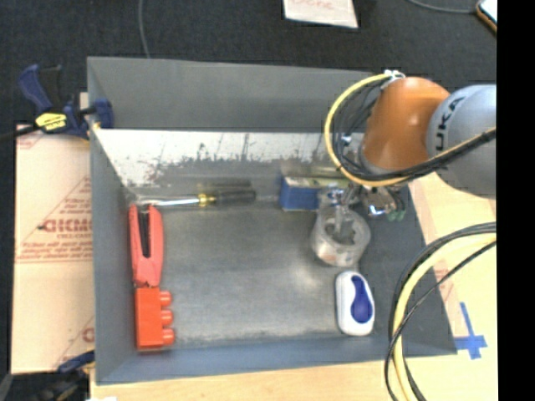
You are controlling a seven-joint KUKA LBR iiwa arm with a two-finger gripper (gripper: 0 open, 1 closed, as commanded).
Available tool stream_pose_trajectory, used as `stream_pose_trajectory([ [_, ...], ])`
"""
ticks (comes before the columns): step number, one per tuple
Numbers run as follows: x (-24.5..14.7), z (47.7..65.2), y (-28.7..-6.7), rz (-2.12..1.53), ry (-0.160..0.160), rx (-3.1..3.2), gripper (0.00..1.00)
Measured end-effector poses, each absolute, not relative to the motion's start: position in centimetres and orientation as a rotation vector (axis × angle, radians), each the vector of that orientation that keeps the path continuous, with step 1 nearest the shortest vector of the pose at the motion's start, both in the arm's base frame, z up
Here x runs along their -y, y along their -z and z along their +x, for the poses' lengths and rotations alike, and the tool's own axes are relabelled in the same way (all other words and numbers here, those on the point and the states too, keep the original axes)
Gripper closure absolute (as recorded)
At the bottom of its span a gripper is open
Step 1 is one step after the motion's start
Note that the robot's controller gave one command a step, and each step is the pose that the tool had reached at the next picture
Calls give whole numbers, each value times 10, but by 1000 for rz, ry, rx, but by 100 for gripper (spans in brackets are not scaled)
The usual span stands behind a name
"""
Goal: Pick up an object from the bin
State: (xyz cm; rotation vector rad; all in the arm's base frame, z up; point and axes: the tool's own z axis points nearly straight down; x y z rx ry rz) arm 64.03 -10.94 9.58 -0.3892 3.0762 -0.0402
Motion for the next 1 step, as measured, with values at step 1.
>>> stream_pose_trajectory([
  [1,103,623,-92,-338,38,-3083,100],
])
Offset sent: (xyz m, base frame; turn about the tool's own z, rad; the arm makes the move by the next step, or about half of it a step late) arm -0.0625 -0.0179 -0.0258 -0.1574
